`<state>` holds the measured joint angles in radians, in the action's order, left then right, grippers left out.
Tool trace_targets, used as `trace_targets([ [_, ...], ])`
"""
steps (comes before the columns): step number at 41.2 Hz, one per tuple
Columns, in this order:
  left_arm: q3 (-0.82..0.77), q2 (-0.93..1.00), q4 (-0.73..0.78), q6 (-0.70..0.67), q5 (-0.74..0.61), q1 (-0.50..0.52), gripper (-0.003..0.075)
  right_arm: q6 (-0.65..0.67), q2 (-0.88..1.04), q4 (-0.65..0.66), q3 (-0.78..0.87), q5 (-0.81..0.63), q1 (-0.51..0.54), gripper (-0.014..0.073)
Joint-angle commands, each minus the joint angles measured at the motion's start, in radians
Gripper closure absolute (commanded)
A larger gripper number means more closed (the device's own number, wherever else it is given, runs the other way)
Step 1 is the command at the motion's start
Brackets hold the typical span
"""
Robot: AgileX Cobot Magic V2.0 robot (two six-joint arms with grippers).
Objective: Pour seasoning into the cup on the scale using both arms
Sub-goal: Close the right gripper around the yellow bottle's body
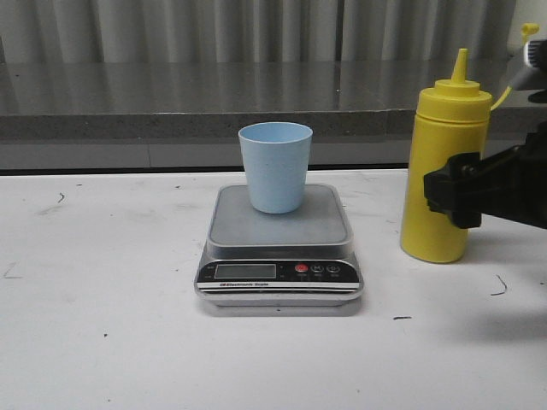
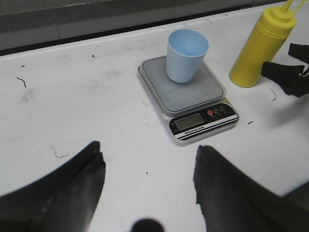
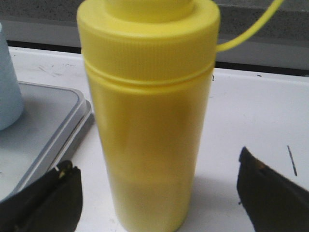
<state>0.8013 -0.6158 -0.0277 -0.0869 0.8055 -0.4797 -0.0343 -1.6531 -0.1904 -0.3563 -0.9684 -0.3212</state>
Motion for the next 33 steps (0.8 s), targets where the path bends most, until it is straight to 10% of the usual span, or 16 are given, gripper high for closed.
trace_targets([
  [1, 0.028, -0.002, -0.008, -0.001, -0.067, 0.002, 0.0313, -0.003, -0.029, 0.005, -0.065, -0.108, -0.001, -0.0069],
  [23, 0.028, -0.002, -0.008, -0.001, -0.067, 0.002, 0.0313, -0.002, -0.238, -0.061, -0.297, -0.111, 0.021, -0.0068],
  [33, 0.028, -0.002, -0.008, -0.001, -0.067, 0.002, 0.0313, -0.002, -0.234, -0.061, -0.300, -0.111, 0.021, 0.0146],
])
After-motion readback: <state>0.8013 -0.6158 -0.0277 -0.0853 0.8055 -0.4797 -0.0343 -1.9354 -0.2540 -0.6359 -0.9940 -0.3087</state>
